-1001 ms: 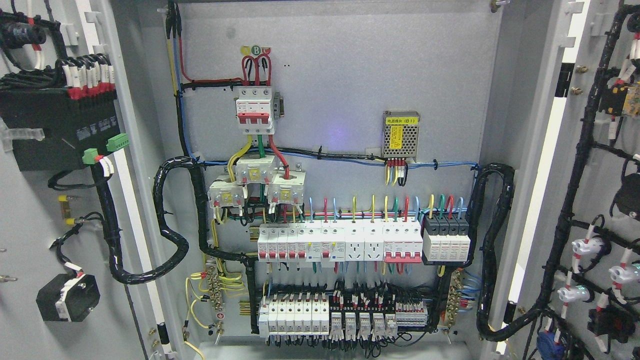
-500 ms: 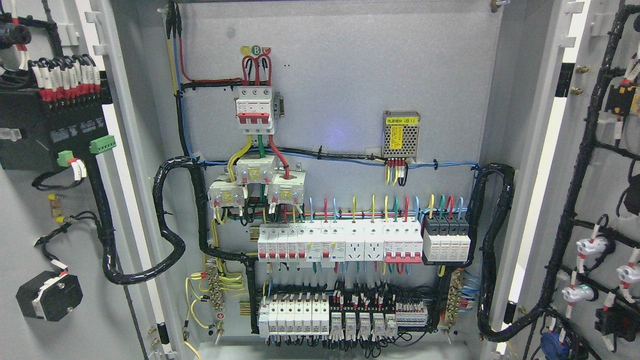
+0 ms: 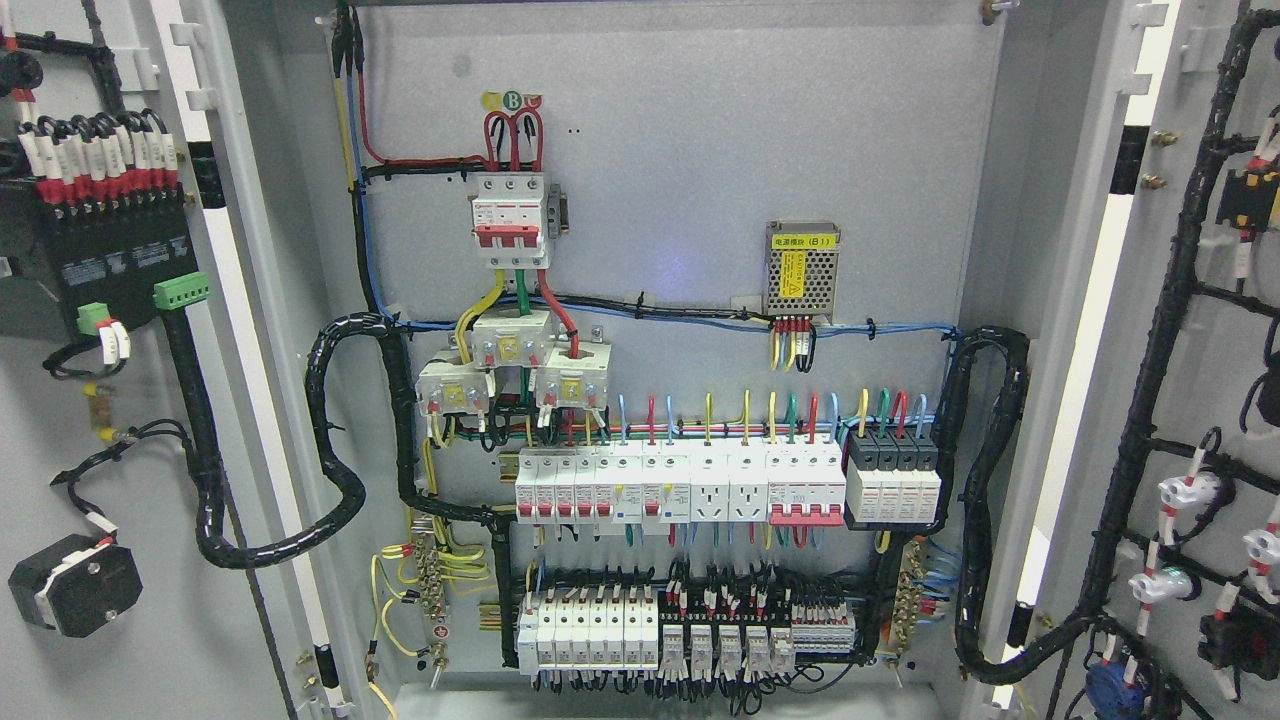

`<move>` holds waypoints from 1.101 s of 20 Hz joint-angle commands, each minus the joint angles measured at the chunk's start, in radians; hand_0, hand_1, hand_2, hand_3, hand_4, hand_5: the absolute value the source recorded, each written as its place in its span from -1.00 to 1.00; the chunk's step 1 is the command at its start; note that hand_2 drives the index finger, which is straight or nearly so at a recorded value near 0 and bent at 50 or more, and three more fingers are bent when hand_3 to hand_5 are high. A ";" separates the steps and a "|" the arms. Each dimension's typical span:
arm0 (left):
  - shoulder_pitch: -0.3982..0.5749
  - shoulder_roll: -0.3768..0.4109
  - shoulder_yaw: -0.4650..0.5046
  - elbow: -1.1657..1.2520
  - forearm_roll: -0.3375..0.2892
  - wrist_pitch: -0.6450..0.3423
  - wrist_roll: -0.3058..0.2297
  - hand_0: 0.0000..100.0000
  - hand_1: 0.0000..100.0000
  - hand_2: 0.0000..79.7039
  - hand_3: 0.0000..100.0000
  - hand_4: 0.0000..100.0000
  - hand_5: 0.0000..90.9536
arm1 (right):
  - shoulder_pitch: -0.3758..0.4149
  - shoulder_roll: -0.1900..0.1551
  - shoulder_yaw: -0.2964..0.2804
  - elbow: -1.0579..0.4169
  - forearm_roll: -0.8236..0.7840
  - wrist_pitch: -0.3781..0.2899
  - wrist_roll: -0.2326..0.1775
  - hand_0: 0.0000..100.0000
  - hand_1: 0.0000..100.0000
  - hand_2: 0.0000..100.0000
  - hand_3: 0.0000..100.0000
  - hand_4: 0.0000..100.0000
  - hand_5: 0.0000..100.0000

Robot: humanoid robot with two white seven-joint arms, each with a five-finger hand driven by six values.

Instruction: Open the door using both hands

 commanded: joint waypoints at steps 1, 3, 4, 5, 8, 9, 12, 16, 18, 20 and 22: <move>-0.099 0.083 0.067 0.215 0.002 -0.247 -0.003 -1.00 -1.00 -1.00 -1.00 -1.00 -1.00 | 0.010 0.001 -0.028 0.040 -0.016 -0.003 0.001 -0.24 -1.00 -1.00 -1.00 -1.00 -1.00; -0.114 0.099 0.079 0.250 0.007 -0.243 -0.003 -1.00 -1.00 -1.00 -1.00 -1.00 -1.00 | 0.013 0.001 -0.038 0.046 -0.032 -0.003 0.001 -0.24 -1.00 -1.00 -1.00 -1.00 -1.00; -0.120 0.105 0.081 0.267 0.013 -0.243 -0.003 -1.00 -1.00 -1.00 -1.00 -1.00 -1.00 | 0.019 0.001 -0.039 0.049 -0.036 -0.003 0.001 -0.24 -1.00 -1.00 -1.00 -1.00 -1.00; -0.125 0.111 0.081 0.281 0.015 -0.243 -0.003 -1.00 -1.00 -1.00 -1.00 -1.00 -1.00 | 0.022 0.001 -0.039 0.052 -0.036 -0.003 0.001 -0.24 -1.00 -1.00 -1.00 -1.00 -1.00; -0.145 0.125 0.084 0.324 0.015 -0.243 -0.005 -1.00 -1.00 -1.00 -1.00 -1.00 -1.00 | 0.025 0.002 -0.048 0.052 -0.038 -0.003 0.001 -0.24 -1.00 -1.00 -1.00 -1.00 -1.00; -0.152 0.128 0.090 0.342 0.015 -0.243 -0.005 -1.00 -1.00 -1.00 -1.00 -1.00 -1.00 | 0.027 0.007 -0.051 0.052 -0.039 -0.003 0.001 -0.24 -1.00 -1.00 -1.00 -1.00 -1.00; -0.188 0.149 0.091 0.405 0.015 -0.243 -0.005 -1.00 -1.00 -1.00 -1.00 -1.00 -1.00 | 0.027 0.021 -0.053 0.054 -0.039 -0.003 0.001 -0.24 -1.00 -1.00 -1.00 -1.00 -1.00; -0.217 0.180 0.094 0.469 0.015 -0.243 -0.005 -1.00 -1.00 -1.00 -1.00 -1.00 -1.00 | 0.031 0.028 -0.062 0.054 -0.039 -0.003 0.001 -0.24 -1.00 -1.00 -1.00 -1.00 -1.00; -0.235 0.185 0.101 0.503 0.013 -0.242 -0.005 -1.00 -1.00 -1.00 -1.00 -1.00 -1.00 | 0.038 0.028 -0.064 0.052 -0.039 -0.004 0.001 -0.24 -1.00 -1.00 -1.00 -1.00 -1.00; -0.248 0.192 0.107 0.525 0.012 -0.242 -0.005 -1.00 -1.00 -1.00 -1.00 -1.00 -1.00 | 0.038 0.028 -0.062 0.052 -0.039 -0.004 0.001 -0.24 -1.00 -1.00 -1.00 -1.00 -1.00; -0.251 0.203 0.108 0.545 0.012 -0.242 -0.005 -1.00 -1.00 -1.00 -1.00 -1.00 -1.00 | 0.038 0.027 -0.062 0.051 -0.039 -0.004 0.001 -0.24 -1.00 -1.00 -1.00 -1.00 -1.00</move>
